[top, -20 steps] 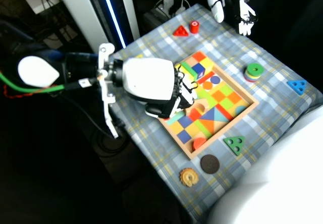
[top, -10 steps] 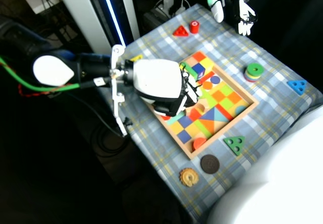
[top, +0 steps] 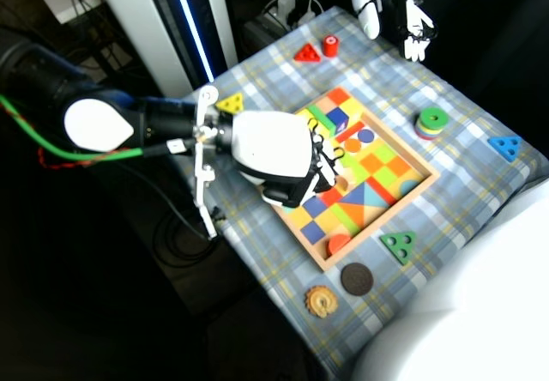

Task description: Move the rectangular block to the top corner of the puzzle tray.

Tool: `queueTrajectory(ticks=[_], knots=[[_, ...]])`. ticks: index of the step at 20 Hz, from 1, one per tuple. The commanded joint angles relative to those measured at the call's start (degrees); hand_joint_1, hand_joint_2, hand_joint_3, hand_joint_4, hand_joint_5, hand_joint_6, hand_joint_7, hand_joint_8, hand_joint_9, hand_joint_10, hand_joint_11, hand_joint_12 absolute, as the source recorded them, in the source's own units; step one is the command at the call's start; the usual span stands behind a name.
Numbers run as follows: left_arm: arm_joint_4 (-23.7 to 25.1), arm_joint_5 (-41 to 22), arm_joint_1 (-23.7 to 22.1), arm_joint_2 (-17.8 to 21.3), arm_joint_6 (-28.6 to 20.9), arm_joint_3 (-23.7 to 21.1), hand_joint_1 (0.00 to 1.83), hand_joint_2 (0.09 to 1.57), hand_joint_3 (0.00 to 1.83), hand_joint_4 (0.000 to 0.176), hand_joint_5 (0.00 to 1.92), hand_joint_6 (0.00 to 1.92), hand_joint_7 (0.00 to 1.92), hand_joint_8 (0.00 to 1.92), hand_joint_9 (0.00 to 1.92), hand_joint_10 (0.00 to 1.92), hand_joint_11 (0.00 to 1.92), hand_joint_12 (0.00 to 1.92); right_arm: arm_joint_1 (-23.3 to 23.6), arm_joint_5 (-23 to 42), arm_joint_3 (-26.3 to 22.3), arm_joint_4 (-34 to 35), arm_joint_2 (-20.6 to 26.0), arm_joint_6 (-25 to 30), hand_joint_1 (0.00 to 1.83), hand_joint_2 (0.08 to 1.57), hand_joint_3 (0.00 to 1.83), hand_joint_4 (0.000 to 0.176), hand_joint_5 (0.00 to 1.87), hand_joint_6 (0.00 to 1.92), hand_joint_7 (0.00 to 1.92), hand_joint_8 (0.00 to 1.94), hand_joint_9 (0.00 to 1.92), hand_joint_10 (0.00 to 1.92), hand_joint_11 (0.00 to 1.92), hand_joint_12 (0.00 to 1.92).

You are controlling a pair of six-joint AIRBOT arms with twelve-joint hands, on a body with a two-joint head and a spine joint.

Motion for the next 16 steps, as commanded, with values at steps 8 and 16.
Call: queueTrajectory(ticks=[8, 16], knots=[[2.5, -6.6, -0.1, 0.5, -0.7, -0.1, 0.65, 1.21, 0.0, 0.057, 0.63, 0.0, 0.61, 0.0, 0.43, 0.01, 0.0, 1.33, 0.4, 1.7, 0.2, 0.6, -0.1, -0.1, 1.55, 1.17, 0.0, 0.02, 0.45, 0.0, 1.23, 1.94, 1.45, 1.92, 1.5, 1.92], [2.5, -6.6, 0.0, 0.5, -0.7, -0.2, 0.63, 1.22, 0.0, 0.038, 0.64, 0.0, 0.61, 0.0, 0.43, 0.01, 0.0, 1.32, 0.3, -0.4, 0.3, 0.6, 2.1, -0.1, 1.6, 1.17, 0.05, 0.036, 0.47, 0.0, 1.15, 1.94, 1.36, 1.92, 1.41, 1.92]])
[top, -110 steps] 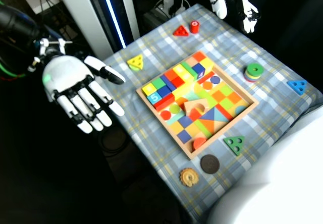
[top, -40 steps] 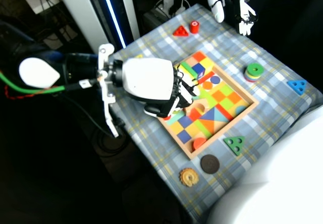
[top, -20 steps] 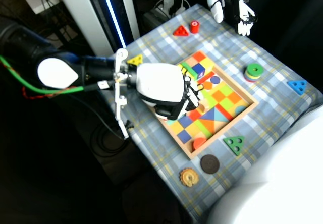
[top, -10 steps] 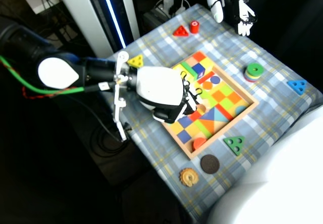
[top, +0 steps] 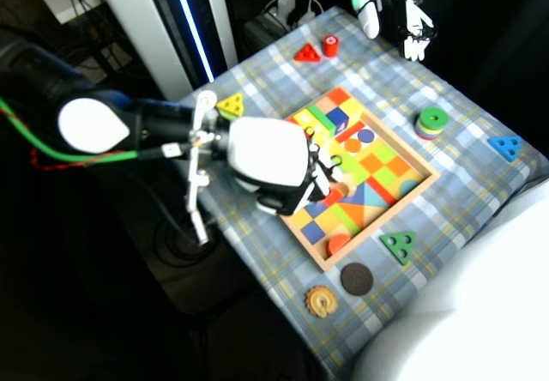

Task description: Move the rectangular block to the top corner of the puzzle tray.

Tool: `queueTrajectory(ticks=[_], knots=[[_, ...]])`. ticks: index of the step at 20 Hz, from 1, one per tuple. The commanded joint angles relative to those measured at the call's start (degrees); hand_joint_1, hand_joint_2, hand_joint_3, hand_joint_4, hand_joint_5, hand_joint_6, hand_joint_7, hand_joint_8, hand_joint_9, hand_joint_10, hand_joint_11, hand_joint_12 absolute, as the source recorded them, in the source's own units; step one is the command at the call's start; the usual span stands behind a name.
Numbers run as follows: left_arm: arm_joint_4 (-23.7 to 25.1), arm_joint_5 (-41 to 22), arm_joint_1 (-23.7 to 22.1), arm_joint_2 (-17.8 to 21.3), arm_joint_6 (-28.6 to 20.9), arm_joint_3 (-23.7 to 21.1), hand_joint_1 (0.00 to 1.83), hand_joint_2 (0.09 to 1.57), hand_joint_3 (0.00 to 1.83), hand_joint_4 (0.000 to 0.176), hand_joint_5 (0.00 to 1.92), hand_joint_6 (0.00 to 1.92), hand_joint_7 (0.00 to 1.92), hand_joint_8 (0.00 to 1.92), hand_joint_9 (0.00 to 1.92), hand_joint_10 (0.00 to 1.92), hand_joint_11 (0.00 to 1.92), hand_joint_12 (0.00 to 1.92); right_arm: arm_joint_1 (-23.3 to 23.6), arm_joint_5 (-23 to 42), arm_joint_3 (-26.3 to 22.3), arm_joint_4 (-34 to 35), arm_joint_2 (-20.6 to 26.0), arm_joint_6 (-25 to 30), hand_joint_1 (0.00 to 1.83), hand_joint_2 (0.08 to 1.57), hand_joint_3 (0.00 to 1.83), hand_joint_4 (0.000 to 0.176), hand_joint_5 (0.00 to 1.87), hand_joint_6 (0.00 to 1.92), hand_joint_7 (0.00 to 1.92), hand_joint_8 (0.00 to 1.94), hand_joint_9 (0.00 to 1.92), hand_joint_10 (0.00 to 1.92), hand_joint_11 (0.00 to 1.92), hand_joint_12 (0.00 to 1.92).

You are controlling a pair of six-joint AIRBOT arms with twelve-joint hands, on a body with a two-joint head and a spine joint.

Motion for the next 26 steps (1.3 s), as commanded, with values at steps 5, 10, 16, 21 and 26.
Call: queueTrajectory(ticks=[5, 10, 16, 21, 26], knots=[[2.4, -6.6, -0.2, 0.2, -0.6, -0.1, 0.65, 1.22, 0.0, 0.036, 0.63, 0.01, 0.6, 0.0, 0.43, 0.01, 0.0, 1.24, 0.4, 1.6, 0.9, -0.1, 0.4, -0.3, 1.56, 1.2, 0.01, 0.083, 0.46, 0.01, 1.1, 1.94, 1.33, 1.92, 1.4, 1.92], [2.4, -6.6, -0.1, 0.2, -0.6, -0.1, 0.63, 1.23, 0.0, 0.049, 0.62, 0.0, 0.58, 0.0, 0.42, 0.01, 0.0, 1.23, 0.4, 0.8, 2.0, -0.5, 0.4, -0.3, 1.53, 1.23, 0.01, 0.061, 0.43, 0.0, 1.08, 1.94, 1.34, 1.92, 1.44, 1.92], [2.4, -6.5, -0.1, 0.2, -0.6, -0.2, 0.65, 1.22, 0.0, 0.048, 0.62, 0.0, 0.59, 0.0, 0.42, 0.0, 0.0, 1.25, 0.6, 0.4, 3.5, -0.3, 0.4, -0.3, 1.53, 1.23, 0.0, 0.089, 0.43, 0.0, 1.15, 1.94, 1.39, 1.92, 1.46, 1.92], [2.4, -6.4, -0.1, 0.2, -0.6, -0.2, 0.63, 1.23, 0.0, 0.033, 0.61, 0.0, 0.57, 0.0, 0.41, 0.0, 0.0, 1.23, 0.8, 0.1, 5.9, -0.1, -1.1, -0.3, 1.59, 1.21, 0.0, 0.103, 0.46, 0.0, 1.04, 1.94, 1.41, 1.92, 1.46, 1.92], [2.5, -6.3, -0.1, 0.2, -0.6, -0.2, 0.61, 1.23, 0.0, 0.05, 0.59, 0.0, 0.56, 0.0, 0.39, 0.0, 0.0, 1.15, 0.9, -0.5, 8.0, 0.2, -2.6, -0.3, 1.37, 1.25, 0.08, 0.062, 0.48, 0.01, 0.69, 1.67, 1.28, 1.92, 1.39, 1.92]])
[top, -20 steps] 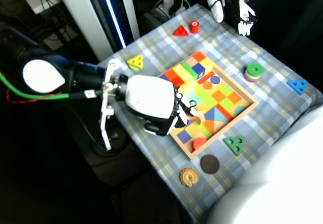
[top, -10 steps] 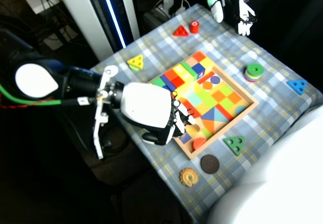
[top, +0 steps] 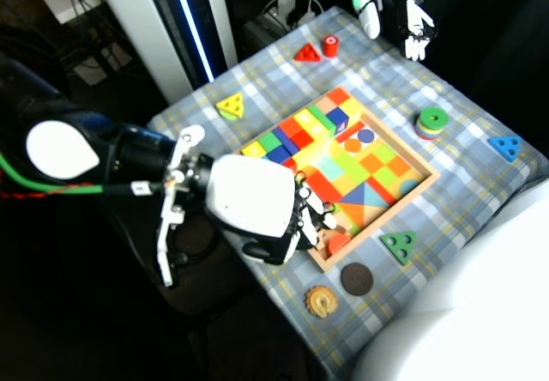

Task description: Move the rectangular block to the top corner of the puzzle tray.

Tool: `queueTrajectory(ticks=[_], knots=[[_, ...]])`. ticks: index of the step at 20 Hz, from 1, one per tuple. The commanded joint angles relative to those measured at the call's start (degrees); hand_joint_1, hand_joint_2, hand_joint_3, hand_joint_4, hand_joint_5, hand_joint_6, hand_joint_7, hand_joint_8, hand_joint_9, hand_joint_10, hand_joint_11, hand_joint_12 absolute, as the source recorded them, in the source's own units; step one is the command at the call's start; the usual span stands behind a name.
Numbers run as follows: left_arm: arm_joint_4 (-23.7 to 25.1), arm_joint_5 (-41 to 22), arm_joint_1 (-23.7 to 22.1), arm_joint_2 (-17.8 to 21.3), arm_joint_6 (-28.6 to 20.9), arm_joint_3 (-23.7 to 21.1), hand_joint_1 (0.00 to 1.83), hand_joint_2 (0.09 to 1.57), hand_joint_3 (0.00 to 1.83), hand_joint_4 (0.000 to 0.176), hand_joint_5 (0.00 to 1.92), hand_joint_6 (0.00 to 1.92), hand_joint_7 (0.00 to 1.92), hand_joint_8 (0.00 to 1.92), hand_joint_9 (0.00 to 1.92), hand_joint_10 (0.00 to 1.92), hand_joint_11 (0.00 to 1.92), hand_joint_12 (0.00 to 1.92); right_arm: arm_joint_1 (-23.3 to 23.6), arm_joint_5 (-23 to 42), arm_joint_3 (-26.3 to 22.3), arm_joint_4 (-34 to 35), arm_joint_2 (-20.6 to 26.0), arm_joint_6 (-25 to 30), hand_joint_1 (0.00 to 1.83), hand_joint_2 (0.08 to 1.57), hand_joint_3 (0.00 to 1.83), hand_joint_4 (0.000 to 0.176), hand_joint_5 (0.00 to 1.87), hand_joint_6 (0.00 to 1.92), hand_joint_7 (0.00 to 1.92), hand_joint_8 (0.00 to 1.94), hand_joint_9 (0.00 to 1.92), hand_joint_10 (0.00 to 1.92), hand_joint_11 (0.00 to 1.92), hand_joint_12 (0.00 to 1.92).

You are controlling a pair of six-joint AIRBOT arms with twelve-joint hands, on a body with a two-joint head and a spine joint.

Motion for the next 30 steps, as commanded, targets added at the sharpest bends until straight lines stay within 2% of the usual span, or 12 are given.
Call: queueTrajectory(ticks=[1, 2, 3, 4, 7, 12, 14, 16, 19, 21, 29, 30], knots=[[2.4, -6.3, -0.2, 0.2, -0.6, -0.1, 0.6, 1.23, 0.0, 0.059, 0.59, 0.0, 0.55, 0.0, 0.38, 0.0, 0.0, 1.14, 0.6, 1.0, 0.6, 0.3, -0.5, -0.4, 1.34, 1.26, 0.03, 0.085, 0.48, 0.0, 0.67, 1.54, 1.27, 1.92, 1.38, 1.92], [2.4, -6.3, -0.2, 0.2, -0.6, -0.1, 0.59, 1.23, 0.0, 0.051, 0.59, 0.0, 0.56, 0.0, 0.39, 0.0, 0.0, 1.15, 0.6, 0.9, 1.0, 0.3, -0.6, -0.4, 1.34, 1.24, 0.01, 0.091, 0.49, 0.0, 0.72, 1.45, 1.27, 1.92, 1.38, 1.92], [2.4, -6.3, -0.2, 0.2, -0.6, -0.1, 0.6, 1.23, 0.0, 0.047, 0.6, 0.0, 0.56, 0.0, 0.4, 0.01, 0.0, 1.2, 0.7, 0.7, 1.4, 0.3, -0.9, -0.4, 1.57, 1.21, 0.0, 0.064, 0.5, 0.0, 0.98, 1.84, 1.35, 1.92, 1.44, 1.92], [2.4, -6.3, -0.2, 0.2, -0.6, -0.1, 0.62, 1.23, 0.0, 0.047, 0.6, 0.0, 0.56, 0.0, 0.4, 0.01, 0.0, 1.2, 0.7, 0.5, 1.9, 0.3, -1.2, -0.4, 1.38, 1.24, 0.03, 0.069, 0.5, 0.0, 0.74, 1.62, 1.36, 1.92, 1.45, 1.92], [2.4, -6.3, -0.2, 0.2, -0.6, -0.1, 0.63, 1.23, 0.0, 0.025, 0.61, 0.0, 0.57, 0.0, 0.4, 0.01, 0.0, 1.24, 0.8, -0.1, 3.0, 0.3, -1.7, -0.4, 1.62, 1.18, 0.0, 0.045, 0.5, 0.0, 1.26, 1.94, 1.42, 1.92, 1.49, 1.92], [2.4, -6.3, -0.2, 0.2, -0.6, -0.2, 0.61, 1.24, 0.0, 0.036, 0.6, 0.0, 0.56, 0.0, 0.4, 0.0, 0.0, 1.17, 1.1, -0.2, 3.0, 0.9, -1.8, -0.4, 1.66, 1.16, 0.0, 0.025, 0.5, 0.0, 1.23, 1.94, 1.44, 1.92, 1.5, 1.92], [2.4, -6.4, -0.2, 0.2, -0.7, -0.3, 0.65, 1.23, 0.0, 0.039, 0.61, 0.0, 0.57, 0.0, 0.4, 0.0, 0.0, 1.19, 1.5, -0.1, 2.4, 1.8, -1.7, -0.4, 1.63, 1.18, 0.0, 0.048, 0.47, 0.0, 1.19, 1.94, 1.39, 1.92, 1.46, 1.92], [2.4, -6.4, -0.2, 0.2, -0.7, -0.3, 0.62, 1.23, 0.0, 0.053, 0.61, 0.0, 0.56, 0.0, 0.4, 0.0, 0.0, 1.19, 1.5, 0.3, 1.6, 2.3, -1.7, -0.4, 1.66, 1.16, 0.0, 0.017, 0.51, 0.01, 1.22, 1.94, 1.41, 1.92, 1.5, 1.92], [2.4, -6.4, -0.1, 0.2, -0.7, -0.3, 0.63, 1.23, 0.0, 0.043, 0.6, 0.0, 0.57, 0.0, 0.4, 0.0, 0.0, 1.2, 1.7, 1.2, 0.5, 3.4, -1.6, -0.4, 1.61, 1.19, 0.01, 0.054, 0.47, 0.0, 1.1, 1.94, 1.31, 1.92, 1.39, 1.92], [2.4, -6.4, -0.1, 0.2, -0.7, -0.3, 0.64, 1.23, 0.0, 0.041, 0.6, 0.0, 0.57, 0.0, 0.4, 0.0, 0.0, 1.21, 1.8, 2.0, 0.0, 4.4, -0.9, -0.4, 1.71, 1.13, 0.0, 0.0, 0.52, 0.01, 1.15, 1.94, 1.38, 1.92, 1.45, 1.92], [2.3, -6.4, -0.1, 0.2, -0.7, -0.3, 0.6, 1.24, 0.0, 0.038, 0.59, 0.0, 0.56, 0.0, 0.4, 0.01, 0.0, 1.18, 2.5, 2.7, -2.2, 5.4, 0.9, -2.8, 1.6, 1.19, 0.01, 0.038, 0.46, 0.0, 1.2, 1.94, 1.41, 1.92, 1.47, 1.92], [2.3, -6.4, -0.1, 0.2, -0.7, -0.3, 0.61, 1.24, 0.0, 0.032, 0.59, 0.0, 0.55, 0.0, 0.39, 0.0, 0.0, 1.19, 2.5, 2.7, -2.2, 5.5, 1.0, -2.8, 1.63, 1.21, 0.01, 0.009, 0.41, 0.0, 1.07, 1.94, 1.39, 1.92, 1.45, 1.92]])
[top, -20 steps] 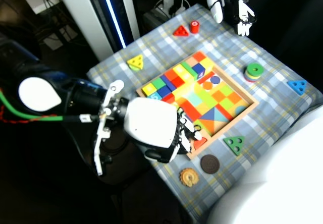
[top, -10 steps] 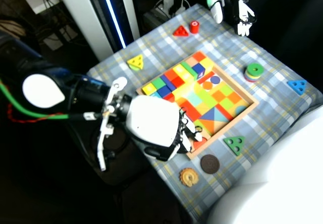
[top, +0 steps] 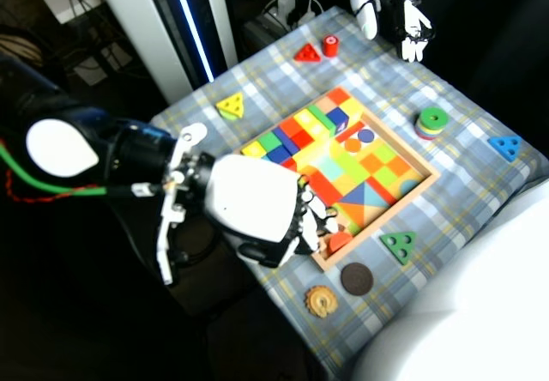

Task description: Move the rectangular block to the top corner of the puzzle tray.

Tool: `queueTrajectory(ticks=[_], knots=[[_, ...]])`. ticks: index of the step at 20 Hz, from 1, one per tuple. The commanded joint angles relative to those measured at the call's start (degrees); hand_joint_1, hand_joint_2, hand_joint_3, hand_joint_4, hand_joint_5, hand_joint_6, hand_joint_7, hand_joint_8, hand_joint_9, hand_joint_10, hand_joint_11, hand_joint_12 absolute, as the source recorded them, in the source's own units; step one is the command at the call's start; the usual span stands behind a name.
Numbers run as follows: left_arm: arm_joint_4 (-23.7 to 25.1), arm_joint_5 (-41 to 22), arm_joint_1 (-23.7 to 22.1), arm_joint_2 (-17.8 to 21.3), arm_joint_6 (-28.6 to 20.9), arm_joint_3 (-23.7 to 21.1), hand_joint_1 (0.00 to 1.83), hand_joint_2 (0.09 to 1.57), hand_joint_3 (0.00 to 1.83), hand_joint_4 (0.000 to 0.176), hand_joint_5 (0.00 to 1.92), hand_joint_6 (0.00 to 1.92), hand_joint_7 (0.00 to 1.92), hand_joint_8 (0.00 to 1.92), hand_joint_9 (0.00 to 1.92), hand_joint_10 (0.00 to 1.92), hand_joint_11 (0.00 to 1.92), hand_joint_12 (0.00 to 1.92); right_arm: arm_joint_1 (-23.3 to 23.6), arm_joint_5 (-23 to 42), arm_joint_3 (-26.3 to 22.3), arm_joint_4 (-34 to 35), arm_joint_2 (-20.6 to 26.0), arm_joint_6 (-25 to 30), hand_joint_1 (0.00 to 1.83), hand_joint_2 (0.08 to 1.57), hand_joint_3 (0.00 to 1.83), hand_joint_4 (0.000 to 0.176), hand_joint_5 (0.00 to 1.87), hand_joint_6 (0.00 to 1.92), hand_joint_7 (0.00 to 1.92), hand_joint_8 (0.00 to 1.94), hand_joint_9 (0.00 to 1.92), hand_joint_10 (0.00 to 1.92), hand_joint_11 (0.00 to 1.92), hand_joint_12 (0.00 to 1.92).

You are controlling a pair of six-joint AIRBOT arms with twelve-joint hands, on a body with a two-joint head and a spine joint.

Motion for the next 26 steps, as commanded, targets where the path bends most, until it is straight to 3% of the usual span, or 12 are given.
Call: queueTrajectory(ticks=[1, 2, 4, 6, 7, 10, 12, 15, 17, 20, 23, 26], knots=[[2.7, -6.7, -0.1, 0.2, -0.7, 0.1, 0.61, 1.24, 0.0, 0.043, 0.59, 0.0, 0.55, 0.0, 0.39, 0.0, 0.0, 1.19, 1.1, 4.2, 0.0, 1.4, 0.1, -0.6, 1.6, 1.22, 0.01, 0.023, 0.4, 0.0, 1.0, 1.94, 1.35, 1.92, 1.41, 1.92], [2.7, -6.7, -0.1, 0.2, -0.8, 0.1, 0.62, 1.23, 0.0, 0.03, 0.6, 0.0, 0.56, 0.0, 0.4, 0.01, 0.0, 1.22, 1.2, 4.5, -0.2, 1.7, 0.2, -0.6, 1.58, 1.22, 0.0, 0.032, 0.41, 0.01, 1.07, 1.94, 1.35, 1.92, 1.42, 1.92], [2.7, -6.7, -0.1, 0.2, -0.8, 0.1, 0.62, 1.23, 0.0, 0.027, 0.6, 0.0, 0.57, 0.0, 0.4, 0.01, 0.0, 1.24, 1.3, 4.8, -0.9, 1.8, 0.7, -0.6, 1.59, 1.22, 0.0, 0.023, 0.41, 0.0, 1.06, 1.94, 1.35, 1.92, 1.43, 1.92], [2.7, -6.7, -0.1, 0.2, -0.8, 0.1, 0.61, 1.23, 0.0, 0.037, 0.6, 0.0, 0.57, 0.0, 0.41, 0.01, 0.0, 1.26, 1.4, 4.9, -2.2, 1.7, 1.5, -0.8, 1.59, 1.21, 0.0, 0.048, 0.42, 0.0, 1.1, 1.94, 1.35, 1.92, 1.42, 1.92], [2.7, -6.7, -0.1, 0.2, -0.8, 0.1, 0.62, 1.23, 0.0, 0.032, 0.6, 0.0, 0.57, 0.0, 0.42, 0.01, 0.0, 1.26, 1.4, 5.1, -3.2, 1.7, 2.3, -0.9, 1.58, 1.21, 0.0, 0.041, 0.41, 0.0, 1.11, 1.94, 1.36, 1.92, 1.43, 1.92], [2.6, -6.8, 0.0, 0.2, -0.8, 0.0, 0.64, 1.22, 0.0, 0.031, 0.6, 0.0, 0.57, 0.0, 0.41, 0.01, 0.0, 1.26, 1.4, 5.3, -4.3, 1.9, 2.9, -0.9, 1.56, 1.2, 0.0, 0.098, 0.45, 0.01, 1.16, 1.94, 1.37, 1.92, 1.43, 1.92], [2.6, -6.8, 0.0, 0.2, -0.8, 0.0, 0.64, 1.23, 0.0, 0.029, 0.6, 0.0, 0.58, 0.0, 0.41, 0.01, 0.0, 1.23, 1.4, 5.4, -5.4, 1.9, 3.3, -0.9, 1.54, 1.21, 0.0, 0.093, 0.44, 0.0, 1.16, 1.94, 1.37, 1.92, 1.42, 1.92], [2.6, -6.7, 0.1, 0.3, -0.8, 0.0, 0.64, 1.23, 0.0, 0.027, 0.6, 0.0, 0.57, 0.0, 0.4, 0.01, 0.0, 1.18, 0.5, 5.3, -6.4, 1.8, 3.9, -0.9, 1.59, 1.2, 0.0, 0.051, 0.45, 0.0, 1.11, 1.94, 1.36, 1.92, 1.41, 1.92], [2.6, -6.7, 0.1, 0.3, -0.9, 0.0, 0.65, 1.22, 0.0, 0.025, 0.61, 0.0, 0.57, 0.0, 0.4, 0.01, 0.0, 1.18, -0.5, 5.1, -6.6, 1.8, 3.8, -0.9, 1.57, 1.21, 0.0, 0.093, 0.43, 0.0, 1.14, 1.94, 1.37, 1.92, 1.41, 1.92], [2.6, -6.7, 0.1, 0.3, -0.9, 0.0, 0.64, 1.23, 0.0, 0.038, 0.59, 0.0, 0.55, 0.0, 0.39, 0.0, 0.0, 1.21, -1.8, 4.4, -6.6, 1.5, 3.8, -0.9, 1.58, 1.2, 0.0, 0.07, 0.44, 0.0, 1.23, 1.94, 1.46, 1.92, 1.5, 1.92], [2.6, -6.5, 0.1, 0.3, -0.9, 0.1, 0.64, 1.23, 0.0, 0.042, 0.6, 0.0, 0.57, 0.0, 0.4, 0.0, 0.0, 1.21, -1.9, 3.0, -6.3, -0.3, 3.6, -0.9, 1.58, 1.2, 0.0, 0.117, 0.42, 0.0, 1.16, 1.94, 1.37, 1.92, 1.41, 1.92], [2.7, -6.5, 0.1, 0.3, -0.9, 0.0, 0.66, 1.23, 0.0, 0.036, 0.6, 0.0, 0.57, 0.0, 0.4, 0.0, 0.0, 1.21, -2.0, 2.2, -4.1, -0.4, 2.0, -0.9, 1.58, 1.19, 0.0, 0.111, 0.43, 0.0, 1.11, 1.94, 1.34, 1.92, 1.38, 1.92]])
